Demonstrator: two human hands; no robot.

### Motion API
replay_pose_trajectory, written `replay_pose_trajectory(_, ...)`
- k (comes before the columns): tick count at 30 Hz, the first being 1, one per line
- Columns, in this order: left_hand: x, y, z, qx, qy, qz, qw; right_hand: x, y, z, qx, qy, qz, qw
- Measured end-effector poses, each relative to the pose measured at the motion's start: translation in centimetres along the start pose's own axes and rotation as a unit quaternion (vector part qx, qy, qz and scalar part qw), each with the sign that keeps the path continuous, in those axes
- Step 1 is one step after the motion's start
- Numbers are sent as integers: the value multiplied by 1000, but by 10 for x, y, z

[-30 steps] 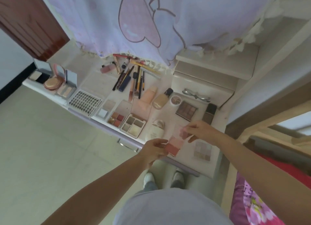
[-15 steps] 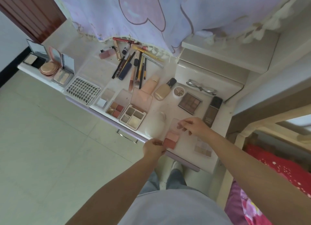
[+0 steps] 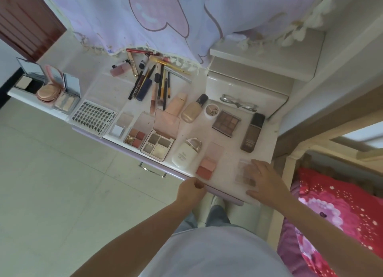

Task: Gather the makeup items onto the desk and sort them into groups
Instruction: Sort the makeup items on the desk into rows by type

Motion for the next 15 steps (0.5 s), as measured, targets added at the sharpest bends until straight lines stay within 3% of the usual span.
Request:
replay_pose_trajectory(4,2,12,15,-124,94,-49,987,-1,9,9,-20,39,1,999)
replay_pose_trajectory(8,3,14,41,-141,132,-105,976,-3,-5,-1,-63,32,46,996)
replay_pose_trajectory(13,8,-15,80,-25,178,-172,969,3,-48,-25,-294,0,51,954)
replay_pose_trajectory(15,12,-34,101,-7,211,-183,960,4,-75,-35,-326,-14,60,943)
Point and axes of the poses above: each hand's wrist, its own x-axis away from the middle knuckle, its own y-axis out of the palm, z = x × y, the point moved 3 cm from there along -x, towards the middle knuckle, and after that the axes turned 7 degrees about -x, right-handed, at the moved point
